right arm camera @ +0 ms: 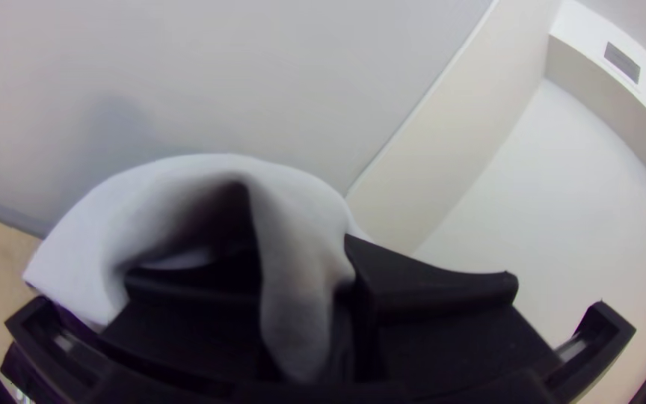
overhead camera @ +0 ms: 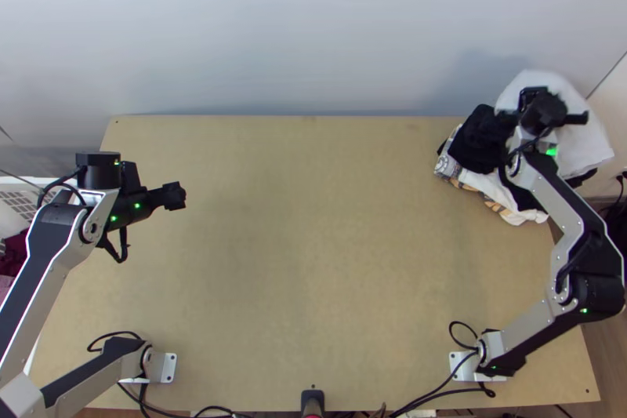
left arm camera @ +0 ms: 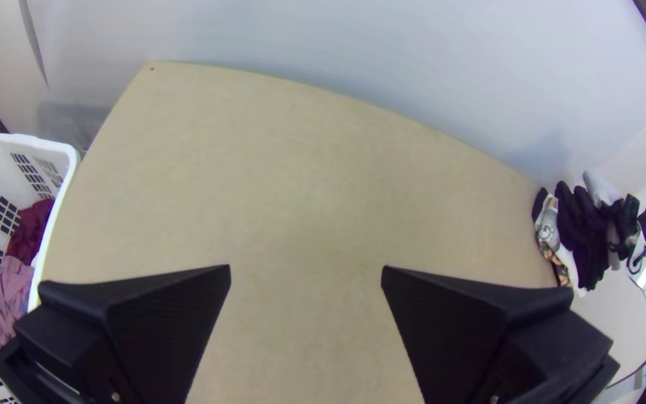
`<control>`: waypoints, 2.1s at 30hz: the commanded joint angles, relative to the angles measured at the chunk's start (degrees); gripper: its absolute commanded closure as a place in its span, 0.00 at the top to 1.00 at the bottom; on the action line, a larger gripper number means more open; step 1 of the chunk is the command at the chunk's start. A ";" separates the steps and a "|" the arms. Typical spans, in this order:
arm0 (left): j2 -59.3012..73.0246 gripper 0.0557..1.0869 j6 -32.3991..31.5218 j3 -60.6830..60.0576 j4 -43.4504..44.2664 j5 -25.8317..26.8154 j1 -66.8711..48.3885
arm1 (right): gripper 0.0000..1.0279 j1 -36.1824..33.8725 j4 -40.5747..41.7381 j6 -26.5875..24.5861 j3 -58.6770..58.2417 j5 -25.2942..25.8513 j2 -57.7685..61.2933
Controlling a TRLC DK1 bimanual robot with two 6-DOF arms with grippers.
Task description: Fold the t-shirt
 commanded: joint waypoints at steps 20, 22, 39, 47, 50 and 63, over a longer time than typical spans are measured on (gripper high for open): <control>1.65 0.95 -0.83 0.77 0.47 0.05 -1.57 | 0.80 15.68 -7.48 9.64 -12.08 3.86 -20.40; 1.56 0.95 -0.83 0.41 0.47 0.05 -1.57 | 0.84 16.12 -8.19 9.64 -9.53 3.86 -20.84; 2.53 0.95 0.40 -0.55 0.12 -0.30 -1.66 | 0.89 -7.43 -26.20 23.88 38.45 3.69 25.83; 2.35 0.95 2.60 -1.52 -0.06 -1.27 1.95 | 0.85 6.46 -16.27 26.16 0.84 3.86 14.93; 1.82 0.95 2.51 -3.10 -0.06 -1.18 1.77 | 0.85 11.73 -16.01 31.17 -8.57 3.86 8.52; 0.95 0.95 0.49 -3.72 0.29 -1.27 -1.66 | 0.87 14.81 -22.07 36.27 -12.96 3.78 -7.83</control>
